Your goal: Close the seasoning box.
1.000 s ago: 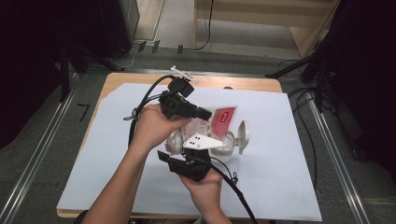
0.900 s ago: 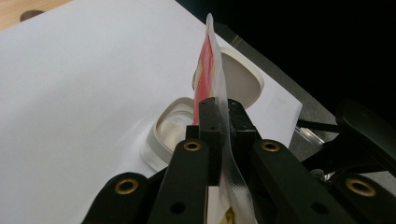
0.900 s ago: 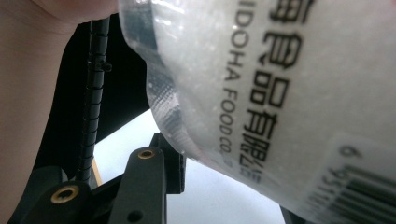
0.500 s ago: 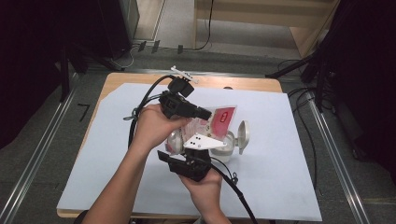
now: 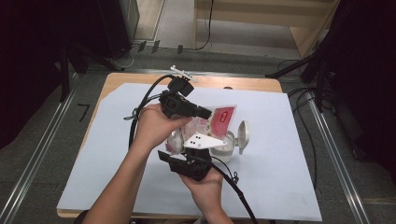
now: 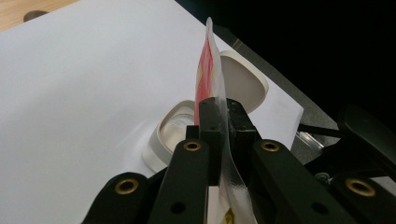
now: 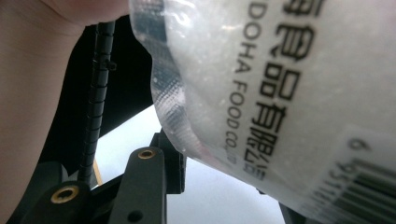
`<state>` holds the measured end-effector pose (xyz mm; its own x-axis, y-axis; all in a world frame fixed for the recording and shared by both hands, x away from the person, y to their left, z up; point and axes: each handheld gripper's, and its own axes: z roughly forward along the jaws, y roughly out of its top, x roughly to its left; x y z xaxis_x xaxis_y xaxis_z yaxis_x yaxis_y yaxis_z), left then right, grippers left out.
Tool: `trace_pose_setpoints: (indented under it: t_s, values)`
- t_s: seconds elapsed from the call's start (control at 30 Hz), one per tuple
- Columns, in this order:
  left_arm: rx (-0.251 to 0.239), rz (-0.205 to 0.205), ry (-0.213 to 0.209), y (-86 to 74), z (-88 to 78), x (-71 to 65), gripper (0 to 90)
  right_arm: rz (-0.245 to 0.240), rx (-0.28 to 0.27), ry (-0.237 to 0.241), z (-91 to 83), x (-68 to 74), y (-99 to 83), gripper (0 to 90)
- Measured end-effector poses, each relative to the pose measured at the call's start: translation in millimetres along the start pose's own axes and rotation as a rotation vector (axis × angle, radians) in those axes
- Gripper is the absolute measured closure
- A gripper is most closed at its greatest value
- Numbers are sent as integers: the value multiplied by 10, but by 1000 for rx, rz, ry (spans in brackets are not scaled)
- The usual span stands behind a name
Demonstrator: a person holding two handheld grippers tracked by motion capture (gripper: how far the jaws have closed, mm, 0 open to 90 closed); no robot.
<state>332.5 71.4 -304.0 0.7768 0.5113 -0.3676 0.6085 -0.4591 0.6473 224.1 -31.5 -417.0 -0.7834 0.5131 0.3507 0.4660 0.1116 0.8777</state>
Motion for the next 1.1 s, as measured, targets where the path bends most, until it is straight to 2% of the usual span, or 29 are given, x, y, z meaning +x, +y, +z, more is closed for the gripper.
trace_pose_setpoints:
  t_s: [0.3, 0.5, 0.77, 0.97, 1.1]
  values:
    - [-25, 14, 21, 5, -14, -10, 883, 29, -9, 7, 27, -34, 20, 630]
    - [-44, 25, 14, 7, -7, -26, 884, 17, -15, -9, 17, -36, 22, 628]
    - [-29, 28, 8, 10, 63, -35, 883, 35, -18, -19, 9, -70, -23, 628]
    - [-37, 20, 5, 18, 68, -40, 884, -11, -6, -47, 1, -47, -14, 621]
    - [-43, 21, 4, 24, 74, -66, 883, -6, -17, -55, 1, -49, -10, 632]
